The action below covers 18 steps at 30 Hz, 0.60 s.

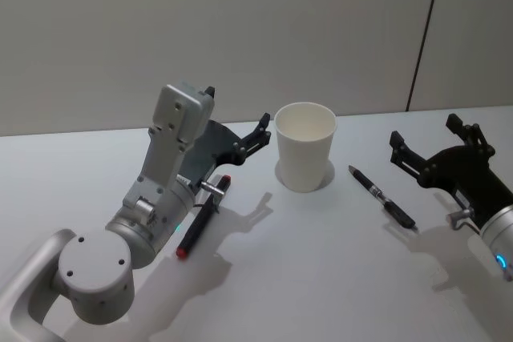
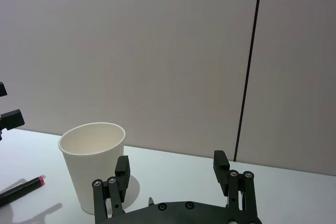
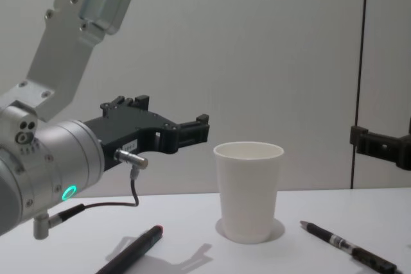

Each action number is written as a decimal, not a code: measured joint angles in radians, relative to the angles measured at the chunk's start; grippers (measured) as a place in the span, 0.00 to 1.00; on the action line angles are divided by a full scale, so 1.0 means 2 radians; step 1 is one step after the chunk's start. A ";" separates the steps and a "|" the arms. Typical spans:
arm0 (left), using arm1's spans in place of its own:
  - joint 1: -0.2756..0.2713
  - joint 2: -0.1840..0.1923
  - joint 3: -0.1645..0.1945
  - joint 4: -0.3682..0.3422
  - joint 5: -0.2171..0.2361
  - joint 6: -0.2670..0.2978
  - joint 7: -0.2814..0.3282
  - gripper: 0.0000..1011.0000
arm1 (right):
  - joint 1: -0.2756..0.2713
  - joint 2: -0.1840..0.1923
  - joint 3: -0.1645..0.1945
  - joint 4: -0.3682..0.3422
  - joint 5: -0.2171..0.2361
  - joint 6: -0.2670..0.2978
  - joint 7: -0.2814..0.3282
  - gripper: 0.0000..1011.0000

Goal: Place the pen into the pen holder.

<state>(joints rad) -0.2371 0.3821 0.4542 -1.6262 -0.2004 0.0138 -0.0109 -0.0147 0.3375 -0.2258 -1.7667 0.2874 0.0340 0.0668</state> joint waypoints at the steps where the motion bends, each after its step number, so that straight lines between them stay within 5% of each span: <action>1: 0.000 0.000 0.000 0.000 0.000 0.000 0.000 0.99 | 0.000 0.000 0.000 0.000 0.000 0.000 0.000 0.99; 18: 0.000 0.000 0.000 0.000 0.000 0.000 0.000 0.99 | 0.000 0.000 0.000 0.000 0.000 0.000 0.000 0.99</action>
<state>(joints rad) -0.2371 0.3821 0.4542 -1.6262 -0.2004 0.0139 -0.0109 -0.0146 0.3375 -0.2258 -1.7667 0.2874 0.0340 0.0667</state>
